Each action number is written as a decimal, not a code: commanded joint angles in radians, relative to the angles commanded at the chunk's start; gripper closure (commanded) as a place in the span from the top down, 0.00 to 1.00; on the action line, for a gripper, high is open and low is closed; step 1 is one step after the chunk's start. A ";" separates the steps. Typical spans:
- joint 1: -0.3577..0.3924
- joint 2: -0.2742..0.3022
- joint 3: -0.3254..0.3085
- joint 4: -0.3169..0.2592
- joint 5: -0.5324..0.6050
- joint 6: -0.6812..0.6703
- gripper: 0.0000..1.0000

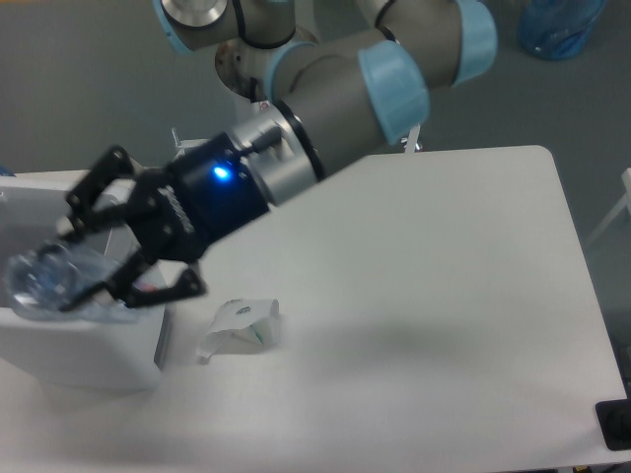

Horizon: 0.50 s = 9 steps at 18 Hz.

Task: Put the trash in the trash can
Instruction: 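Lift the bottle and carry it over the white trash bin, then lower the bottle into the bin and open the gripper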

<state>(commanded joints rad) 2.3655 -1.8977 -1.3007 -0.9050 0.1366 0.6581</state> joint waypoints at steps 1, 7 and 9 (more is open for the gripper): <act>-0.012 0.005 -0.008 0.000 0.000 0.002 0.41; -0.060 0.011 -0.057 0.034 0.003 0.017 0.42; -0.084 0.009 -0.093 0.037 0.009 0.070 0.46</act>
<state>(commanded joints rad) 2.2812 -1.8883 -1.3942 -0.8682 0.1457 0.7283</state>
